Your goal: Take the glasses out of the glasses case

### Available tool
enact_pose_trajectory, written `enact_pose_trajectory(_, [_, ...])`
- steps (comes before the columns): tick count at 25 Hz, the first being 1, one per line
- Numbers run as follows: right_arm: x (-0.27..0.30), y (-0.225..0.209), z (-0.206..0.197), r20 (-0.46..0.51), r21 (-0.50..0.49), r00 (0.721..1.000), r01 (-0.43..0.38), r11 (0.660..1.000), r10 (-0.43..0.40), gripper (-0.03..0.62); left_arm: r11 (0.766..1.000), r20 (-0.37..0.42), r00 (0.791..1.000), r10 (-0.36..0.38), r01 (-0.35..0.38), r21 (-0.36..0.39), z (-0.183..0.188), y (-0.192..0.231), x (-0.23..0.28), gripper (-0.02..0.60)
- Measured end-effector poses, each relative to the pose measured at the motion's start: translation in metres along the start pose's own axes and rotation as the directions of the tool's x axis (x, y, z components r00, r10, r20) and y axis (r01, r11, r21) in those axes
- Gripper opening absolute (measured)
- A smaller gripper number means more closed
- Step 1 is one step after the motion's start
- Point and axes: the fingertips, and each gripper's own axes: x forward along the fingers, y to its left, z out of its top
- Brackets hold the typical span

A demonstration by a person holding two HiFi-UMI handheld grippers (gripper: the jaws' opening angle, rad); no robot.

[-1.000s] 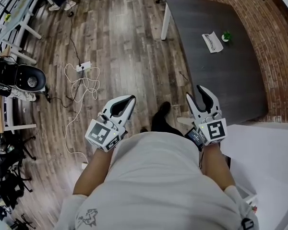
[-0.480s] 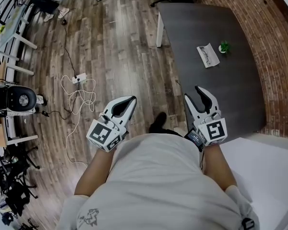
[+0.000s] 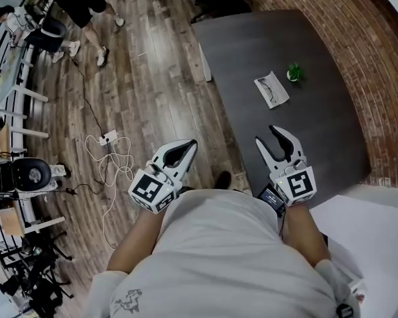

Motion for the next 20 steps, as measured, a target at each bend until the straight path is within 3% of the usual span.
enact_pose_trajectory(10, [-0.014,-0.035,-0.010,-0.030,0.032,0.992,0.126,0.992,-0.125,0.186,0.983,-0.042,0.983,-0.181,0.182,0.014,0.006,-0.006,0.068,0.011])
enact_pose_trajectory(20, [0.001,-0.066,-0.018,-0.088,0.076,0.951,0.305,0.949,-0.298,0.184,0.924,-0.073,0.923,-0.379,0.381,0.022,0.019,0.021,0.137,0.011])
